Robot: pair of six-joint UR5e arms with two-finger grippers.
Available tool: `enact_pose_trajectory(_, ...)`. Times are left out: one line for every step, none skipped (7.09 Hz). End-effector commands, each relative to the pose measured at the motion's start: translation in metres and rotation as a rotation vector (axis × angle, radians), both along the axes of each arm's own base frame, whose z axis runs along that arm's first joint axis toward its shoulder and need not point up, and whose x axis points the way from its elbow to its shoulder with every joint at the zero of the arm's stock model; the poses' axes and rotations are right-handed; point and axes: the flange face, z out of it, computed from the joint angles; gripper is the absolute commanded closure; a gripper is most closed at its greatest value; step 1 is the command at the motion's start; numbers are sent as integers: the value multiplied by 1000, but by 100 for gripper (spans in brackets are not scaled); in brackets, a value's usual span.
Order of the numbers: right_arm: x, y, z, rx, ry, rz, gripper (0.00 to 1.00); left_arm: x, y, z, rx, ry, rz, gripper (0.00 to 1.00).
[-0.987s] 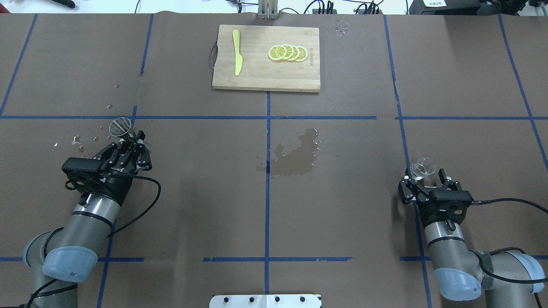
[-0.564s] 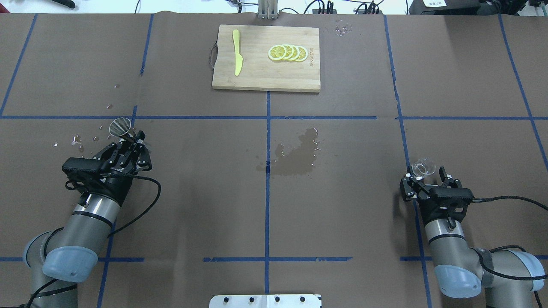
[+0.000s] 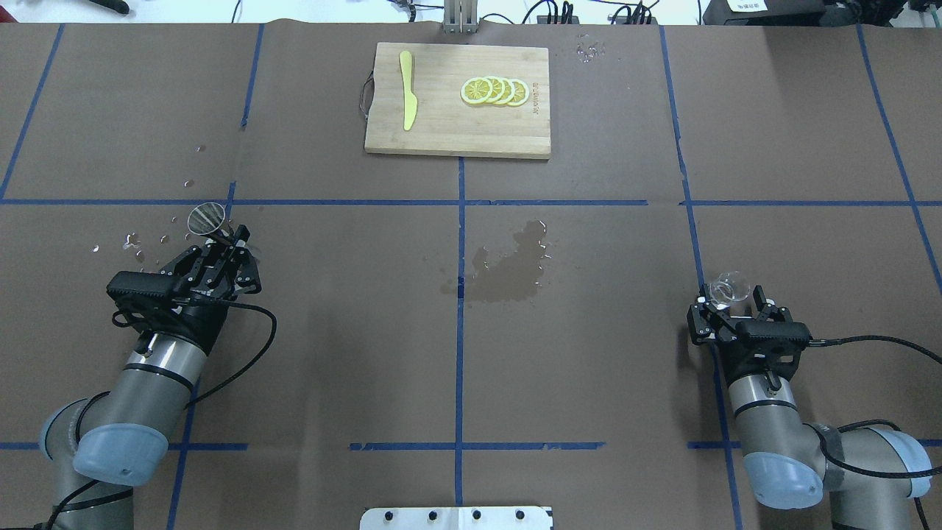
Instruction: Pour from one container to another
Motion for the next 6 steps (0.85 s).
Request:
enact_pose_trajectory(-1,-1,-1,-6,-6,-1,27,-1,0,-1,1,3,0,100)
enact_pose_trajectory(-5,-2,-5,-4,-14,-2,43,-1,0,-1,2,3,0,100)
enact_pose_trajectory(-5,-2,-7,-4,-18,-2,64,-1,0,-1,2,3,0,100)
enact_pose_trajectory(-5,-2,-8,-2,-11,-7,70,-2,0,-3,2,6,0,100)
enact_pose_trajectory(-6,-4,-16,8,37,-34,73,-2,0,-3,3,8,0,100)
enact_pose_trajectory(-4,-4,-26,30,2,-63,79,-2,1,-5,4,9,2,100)
